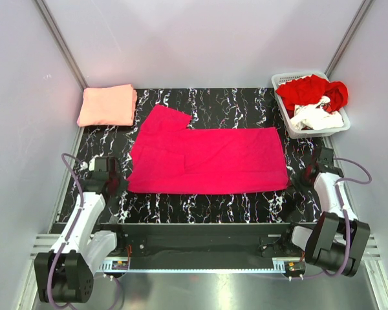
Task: Fold and stack the t-shirts
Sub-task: Fold the tshirt
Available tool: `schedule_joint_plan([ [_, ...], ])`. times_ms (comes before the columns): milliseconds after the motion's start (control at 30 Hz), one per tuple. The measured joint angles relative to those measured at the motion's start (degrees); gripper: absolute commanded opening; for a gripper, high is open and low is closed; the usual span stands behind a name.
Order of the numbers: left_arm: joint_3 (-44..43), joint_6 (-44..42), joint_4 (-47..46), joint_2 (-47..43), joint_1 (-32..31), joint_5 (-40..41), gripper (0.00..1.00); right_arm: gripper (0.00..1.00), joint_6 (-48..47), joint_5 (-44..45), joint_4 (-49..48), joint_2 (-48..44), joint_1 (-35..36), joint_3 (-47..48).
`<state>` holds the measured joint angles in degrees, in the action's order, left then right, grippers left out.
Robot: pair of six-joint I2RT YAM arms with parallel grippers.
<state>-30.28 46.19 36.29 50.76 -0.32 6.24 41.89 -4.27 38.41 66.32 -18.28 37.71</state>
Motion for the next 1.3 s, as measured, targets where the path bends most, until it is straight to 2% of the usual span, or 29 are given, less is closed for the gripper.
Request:
schedule_joint_plan([
  [67,0.00,1.11,1.95,-0.94,0.00,-0.24,0.04,0.00,0.57,0.55,1.60,-1.31,0.00,0.00],
  [133,0.02,2.25,3.63,-2.93,0.00,-1.07,0.06,0.06,1.07,0.72,3.15,-2.60,0.00,0.00],
  [167,0.00,2.97,4.76,-4.63,0.00,-1.62,0.08,0.19,1.36,0.76,4.00,-3.30,0.00,0.00],
  [200,0.00,3.56,5.92,-6.71,0.00,-2.21,0.21,0.28,1.73,0.74,4.83,-4.13,0.00,-0.02],
  [233,-0.07,3.89,7.06,-8.92,0.00,-2.64,0.30,0.43,2.27,0.74,5.51,-5.20,0.00,-0.02],
  [267,-0.26,4.31,8.48,-11.13,0.00,-2.99,0.42,0.58,2.91,0.76,5.95,-6.21,0.00,-0.02],
  [300,-0.72,4.57,10.12,-12.94,0.00,-3.28,0.59,0.92,3.54,0.83,6.49,-7.65,0.00,-0.02],
  [333,-1.27,4.68,11.17,-14.21,0.00,-3.50,0.64,0.99,4.11,0.96,6.73,-9.01,0.00,-0.02],
  [433,-4.57,4.26,13.57,-15.96,0.00,-3.69,0.73,1.00,4.26,1.42,6.97,-10.91,0.00,0.70],
  [500,-7.41,3.13,13.46,-14.05,0.00,-3.50,0.74,1.00,4.28,0.70,6.54,-9.94,0.00,2.21],
  [567,-10.75,1.66,12.81,-10.40,0.00,-3.43,0.78,1.00,4.09,-0.50,5.79,-8.24,0.00,4.20],
  [667,-16.50,-1.90,7.26,-2.03,0.07,-5.05,0.78,1.00,2.80,-2.95,2.58,-6.21,0.92,7.82],
  [767,-24.22,-6.23,0.52,9.49,0.07,-8.39,0.75,1.00,1.70,-2.69,-1.05,-6.19,6.36,10.14],
  [900,-39.76,-13.07,-6.88,29.81,0.07,-13.03,0.72,1.00,1.22,-0.98,-8.00,-6.71,23.39,10.36],
  [1033,-58.75,-19.76,-10.19,50.90,0.07,-16.76,0.71,1.00,1.42,-2.14,-23.17,-9.97,38.82,0.35],
  [1133,-70.93,-22.58,-10.75,63.58,0.07,-20.11,0.71,1.00,1.18,-2.97,-30.75,-10.75,44.15,-8.39],
  [1300,-87.17,-24.35,-9.97,80.65,0.04,-25.46,0.73,1.00,0.66,-4.44,-37.07,-11.19,45.16,-14.67],
])
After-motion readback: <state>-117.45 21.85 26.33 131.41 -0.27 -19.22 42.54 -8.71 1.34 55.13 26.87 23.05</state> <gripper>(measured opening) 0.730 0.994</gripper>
